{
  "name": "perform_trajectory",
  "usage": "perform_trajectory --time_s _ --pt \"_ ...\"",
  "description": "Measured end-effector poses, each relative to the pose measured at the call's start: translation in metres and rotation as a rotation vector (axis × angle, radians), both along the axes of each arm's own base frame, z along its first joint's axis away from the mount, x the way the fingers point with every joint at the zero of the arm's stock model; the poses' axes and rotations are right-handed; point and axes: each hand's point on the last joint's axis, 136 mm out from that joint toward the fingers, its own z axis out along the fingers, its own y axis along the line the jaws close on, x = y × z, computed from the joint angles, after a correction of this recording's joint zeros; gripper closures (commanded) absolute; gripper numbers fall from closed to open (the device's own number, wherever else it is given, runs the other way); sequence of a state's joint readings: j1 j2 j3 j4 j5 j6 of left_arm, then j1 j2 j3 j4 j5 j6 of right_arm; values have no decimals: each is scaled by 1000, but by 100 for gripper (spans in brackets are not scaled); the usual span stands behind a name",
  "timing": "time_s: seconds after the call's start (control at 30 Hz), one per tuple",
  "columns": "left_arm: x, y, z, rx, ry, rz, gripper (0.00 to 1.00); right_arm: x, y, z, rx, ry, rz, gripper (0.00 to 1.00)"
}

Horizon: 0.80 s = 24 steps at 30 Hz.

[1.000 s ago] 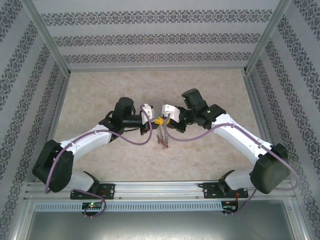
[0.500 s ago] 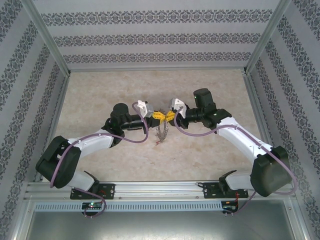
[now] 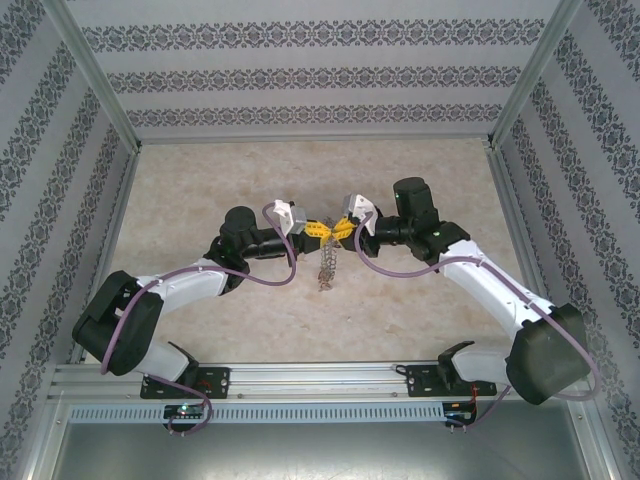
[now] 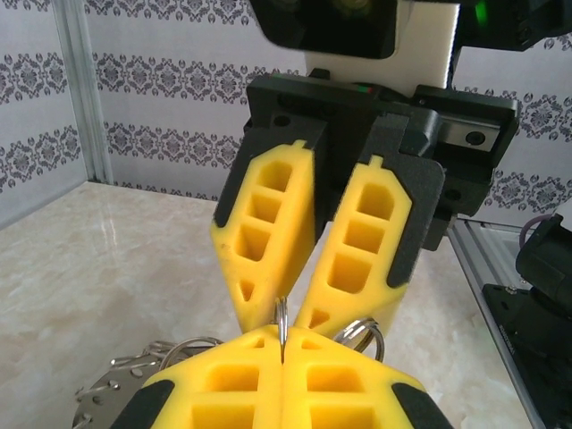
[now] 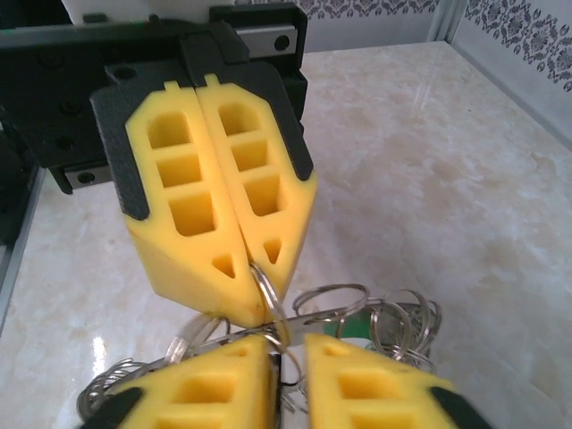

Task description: Put the keys on the keyring

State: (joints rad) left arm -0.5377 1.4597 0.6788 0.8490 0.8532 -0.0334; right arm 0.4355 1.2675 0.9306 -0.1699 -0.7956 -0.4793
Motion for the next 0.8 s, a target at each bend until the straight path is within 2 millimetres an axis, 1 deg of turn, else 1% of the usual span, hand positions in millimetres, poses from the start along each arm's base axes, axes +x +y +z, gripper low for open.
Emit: perform_trajectory --time_s 0.03,0.07,0.13,0.17,0.27,0.3,0.33,0.5,0.6,0.7,0.73,0.8 --pt "0 0 0 1 -1 1 100 0 0 0 1 3 -1 90" --pt "0 0 -1 3 0 1 100 0 0 0 1 3 -1 95" --pt "0 0 -2 8 3 2 100 -1 0 -1 0 7 -2 96" --pt "1 0 -3 11 4 3 98 -1 0 -2 -1 8 -3 100" --pt "0 1 -6 28 3 1 88 -2 1 -4 -14 12 -4 100" --pt "-1 1 -7 41 -1 0 81 -3 1 -5 -19 13 -5 99" --pt "-1 1 -8 56 -5 2 80 -4 2 -7 -25 14 -4 99" --pt "-2 4 -14 148 -24 4 79 -9 3 -13 -75 -7 10 100" --pt "-4 5 -12 205 -56 -15 77 -11 5 -12 -118 -35 23 100" --pt "-7 4 -10 267 -86 -46 77 -11 8 -8 -166 -63 33 100" --pt "-7 4 -9 286 -97 -55 78 -11 8 -8 -180 -69 36 100" --pt "-8 4 -8 317 -111 -71 83 -12 8 -8 -199 -77 40 100"
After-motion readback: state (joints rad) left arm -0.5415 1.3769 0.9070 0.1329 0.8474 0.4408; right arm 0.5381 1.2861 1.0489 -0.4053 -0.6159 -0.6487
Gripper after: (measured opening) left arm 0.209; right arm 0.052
